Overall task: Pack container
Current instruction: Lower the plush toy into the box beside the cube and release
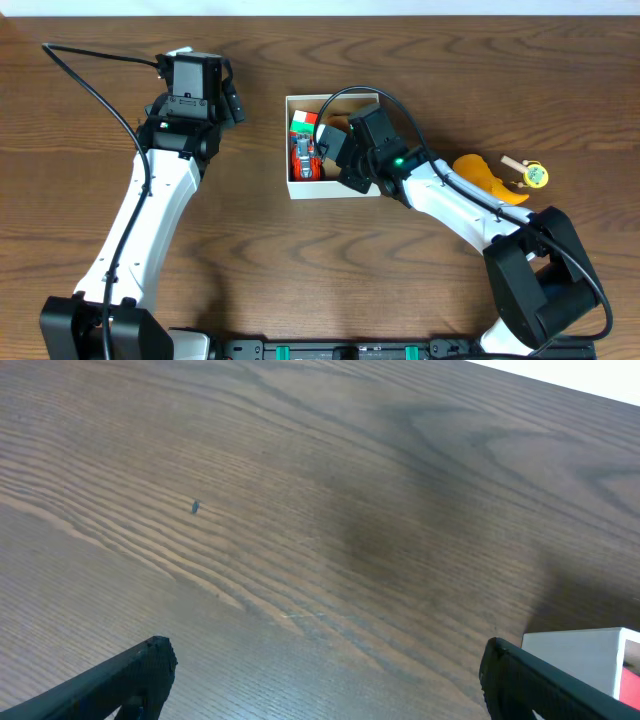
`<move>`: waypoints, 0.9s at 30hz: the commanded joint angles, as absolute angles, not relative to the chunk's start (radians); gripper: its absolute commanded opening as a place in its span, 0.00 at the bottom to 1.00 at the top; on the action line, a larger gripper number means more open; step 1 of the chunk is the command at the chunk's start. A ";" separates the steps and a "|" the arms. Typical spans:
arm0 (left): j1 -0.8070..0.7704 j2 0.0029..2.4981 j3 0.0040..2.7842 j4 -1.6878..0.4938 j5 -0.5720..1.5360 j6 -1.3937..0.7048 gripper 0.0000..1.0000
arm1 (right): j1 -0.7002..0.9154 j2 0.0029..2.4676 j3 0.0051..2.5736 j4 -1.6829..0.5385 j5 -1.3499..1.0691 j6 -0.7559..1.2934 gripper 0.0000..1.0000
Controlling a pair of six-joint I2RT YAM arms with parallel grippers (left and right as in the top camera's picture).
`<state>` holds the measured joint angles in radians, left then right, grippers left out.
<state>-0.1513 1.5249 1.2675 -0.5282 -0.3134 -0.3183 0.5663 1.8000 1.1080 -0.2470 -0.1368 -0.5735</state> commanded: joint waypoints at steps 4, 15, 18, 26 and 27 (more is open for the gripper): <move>-0.145 1.521 1.282 -0.531 -0.316 -0.324 0.98 | 0.509 1.779 1.113 -0.223 -0.114 -0.611 0.01; -0.145 1.521 1.282 -0.531 -0.316 -0.324 0.98 | 0.485 1.779 1.113 -0.157 -0.117 -0.582 0.01; -0.145 1.521 1.282 -0.531 -0.316 -0.324 0.98 | 0.493 1.779 1.113 -0.143 -0.162 -0.561 0.03; -0.145 1.521 1.282 -0.531 -0.316 -0.324 0.98 | 0.523 1.778 1.113 -0.052 -0.126 -0.464 0.02; -0.145 1.521 1.282 -0.531 -0.316 -0.324 0.98 | 0.523 1.778 1.113 -0.033 -0.102 -0.448 0.01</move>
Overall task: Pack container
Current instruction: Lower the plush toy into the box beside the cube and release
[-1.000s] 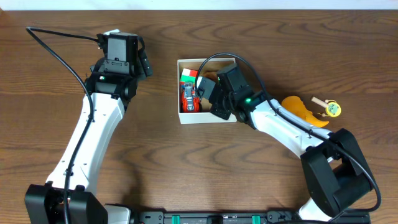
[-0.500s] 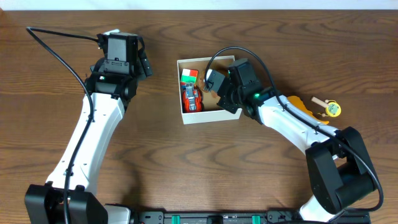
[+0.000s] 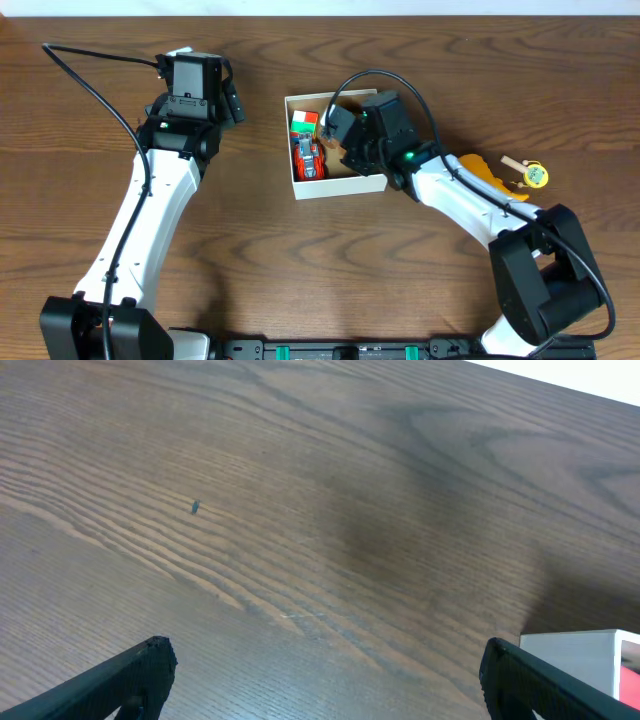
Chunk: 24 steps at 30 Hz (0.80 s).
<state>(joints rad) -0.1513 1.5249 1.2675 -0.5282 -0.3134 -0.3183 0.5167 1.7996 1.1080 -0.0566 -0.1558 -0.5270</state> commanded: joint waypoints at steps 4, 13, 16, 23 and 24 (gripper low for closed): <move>-0.145 1.521 1.282 -0.531 -0.316 -0.324 0.98 | 0.523 1.778 1.113 0.004 -0.083 -0.442 0.01; -0.145 1.521 1.282 -0.531 -0.316 -0.324 0.98 | 0.525 1.778 1.113 -0.089 -0.214 -0.450 0.01; -0.145 1.521 1.282 -0.531 -0.316 -0.324 0.98 | 0.525 1.778 1.113 -0.117 -0.221 -0.450 0.01; -0.145 1.521 1.282 -0.531 -0.316 -0.324 0.98 | 0.515 1.779 1.113 -0.118 -0.152 -0.485 0.01; -0.145 1.521 1.282 -0.531 -0.316 -0.324 0.98 | 0.512 1.779 1.113 -0.117 -0.146 -0.493 0.01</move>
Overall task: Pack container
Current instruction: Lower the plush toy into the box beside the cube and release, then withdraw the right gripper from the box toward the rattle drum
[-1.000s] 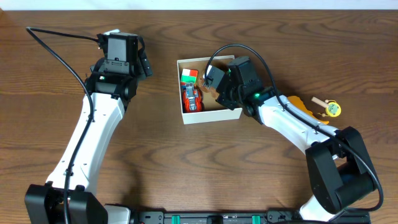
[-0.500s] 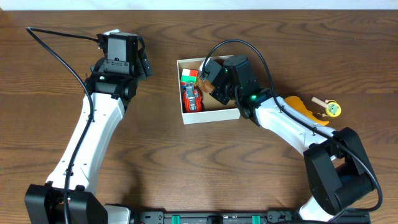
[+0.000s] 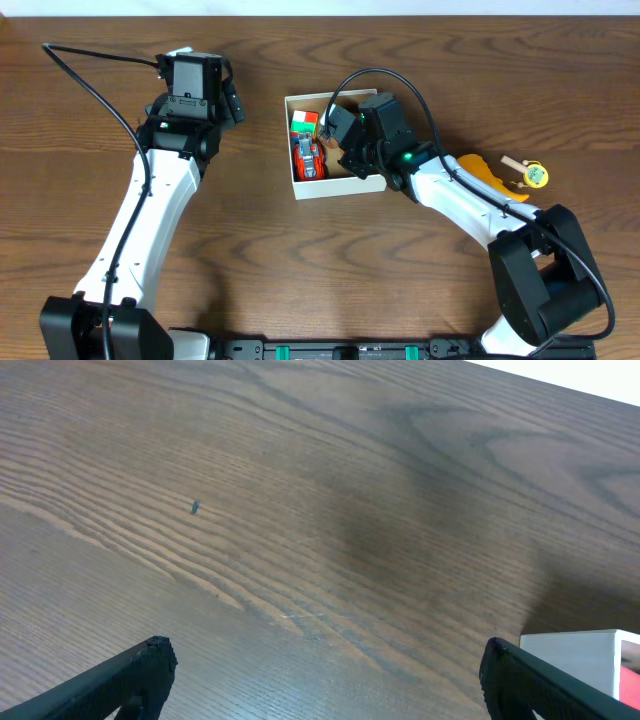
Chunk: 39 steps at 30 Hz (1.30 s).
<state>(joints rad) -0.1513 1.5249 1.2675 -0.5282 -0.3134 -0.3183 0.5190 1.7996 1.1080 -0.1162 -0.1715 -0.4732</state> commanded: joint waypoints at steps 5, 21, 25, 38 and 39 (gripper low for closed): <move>-0.145 1.521 1.282 -0.531 -0.316 -0.324 0.98 | 0.494 1.787 1.113 -0.099 -0.146 -0.504 0.01; -0.145 1.521 1.282 -0.531 -0.316 -0.324 0.98 | 0.478 1.847 1.159 0.120 -0.034 -0.470 0.01; -0.145 1.521 1.282 -0.531 -0.316 -0.324 0.98 | 0.478 1.807 1.227 0.069 0.012 -0.453 0.49; -0.145 1.521 1.282 -0.531 -0.316 -0.324 0.98 | 0.435 1.412 1.280 -0.502 0.405 -0.223 0.90; -0.145 1.521 1.282 -0.531 -0.316 -0.324 0.98 | 0.413 1.379 1.280 -0.579 0.404 -0.210 0.92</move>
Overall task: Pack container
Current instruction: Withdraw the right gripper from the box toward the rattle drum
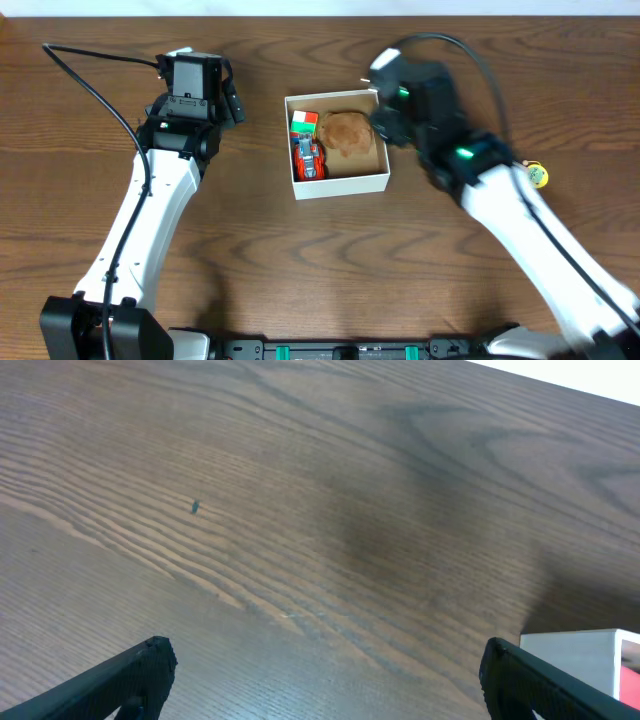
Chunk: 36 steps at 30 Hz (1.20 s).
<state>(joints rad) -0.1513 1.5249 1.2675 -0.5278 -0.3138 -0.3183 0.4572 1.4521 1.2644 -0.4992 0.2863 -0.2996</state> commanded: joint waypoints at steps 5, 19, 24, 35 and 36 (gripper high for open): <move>-0.145 1.521 1.282 -0.531 -0.316 -0.324 0.98 | 0.266 1.295 1.280 -0.827 0.358 -0.162 0.99; -0.145 1.521 1.282 -0.531 -0.316 -0.324 0.98 | -0.140 1.505 1.280 -0.891 0.187 -0.156 0.98; -0.145 1.521 1.282 -0.531 -0.316 -0.324 0.98 | -0.167 1.644 1.280 -0.797 0.150 -0.158 0.94; -0.145 1.521 1.282 -0.534 -0.316 -0.324 0.98 | -0.163 1.834 1.280 -0.656 0.150 0.465 0.85; -0.145 1.521 1.282 -0.534 -0.316 -0.324 0.98 | -0.163 1.836 1.280 -0.651 0.149 0.567 0.85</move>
